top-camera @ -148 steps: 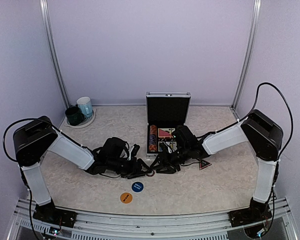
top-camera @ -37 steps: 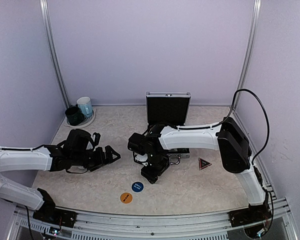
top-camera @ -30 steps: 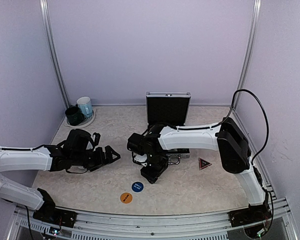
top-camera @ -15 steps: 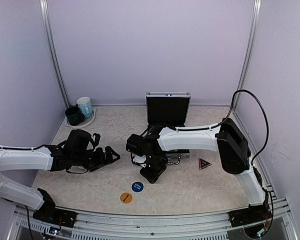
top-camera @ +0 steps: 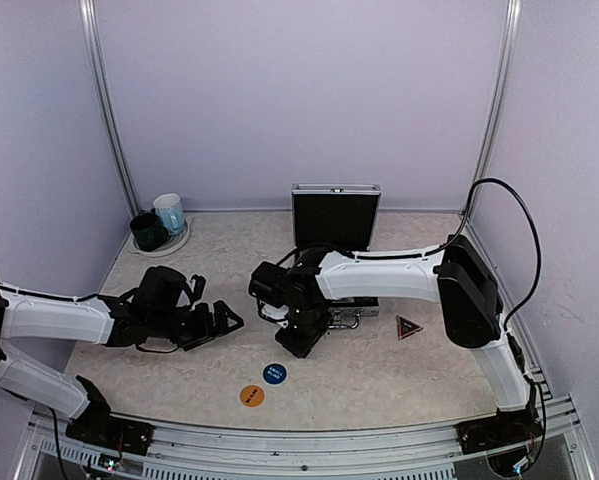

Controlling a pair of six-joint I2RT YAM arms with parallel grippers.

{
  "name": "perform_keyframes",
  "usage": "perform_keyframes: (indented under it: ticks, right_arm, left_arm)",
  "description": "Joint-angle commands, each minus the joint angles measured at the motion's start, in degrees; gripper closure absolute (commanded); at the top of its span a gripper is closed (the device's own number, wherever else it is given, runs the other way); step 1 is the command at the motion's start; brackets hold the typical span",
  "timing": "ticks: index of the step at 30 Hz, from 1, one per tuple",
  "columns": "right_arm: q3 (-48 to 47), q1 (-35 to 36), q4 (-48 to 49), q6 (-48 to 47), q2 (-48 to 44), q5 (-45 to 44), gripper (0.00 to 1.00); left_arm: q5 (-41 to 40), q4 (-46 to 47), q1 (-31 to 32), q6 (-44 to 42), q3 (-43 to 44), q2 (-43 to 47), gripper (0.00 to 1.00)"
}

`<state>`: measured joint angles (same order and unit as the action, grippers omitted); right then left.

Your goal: Pack up texas hold em set

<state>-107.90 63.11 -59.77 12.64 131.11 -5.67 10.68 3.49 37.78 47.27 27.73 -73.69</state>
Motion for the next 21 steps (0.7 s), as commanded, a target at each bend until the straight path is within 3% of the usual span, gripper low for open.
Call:
perform_keyframes:
  ticks: [1, 7, 21]
  right_arm:
    - [-1.82, 0.63, 1.63, -0.51, -4.94, -1.57, 0.61]
    - [-2.63, 0.7, 1.61, -0.5, -6.47, -1.95, 0.61]
    - [-3.15, 1.46, 1.93, -0.34, -9.02, -2.23, 0.61]
  left_arm:
    - [3.49, 6.17, -0.25, -0.11, -1.17, -1.95, 0.01]
    - [9.44, 15.4, -0.18, 1.29, -2.35, -6.11, 0.01]
    - [20.41, 37.24, 0.25, 8.84, -3.13, -15.26, 0.12]
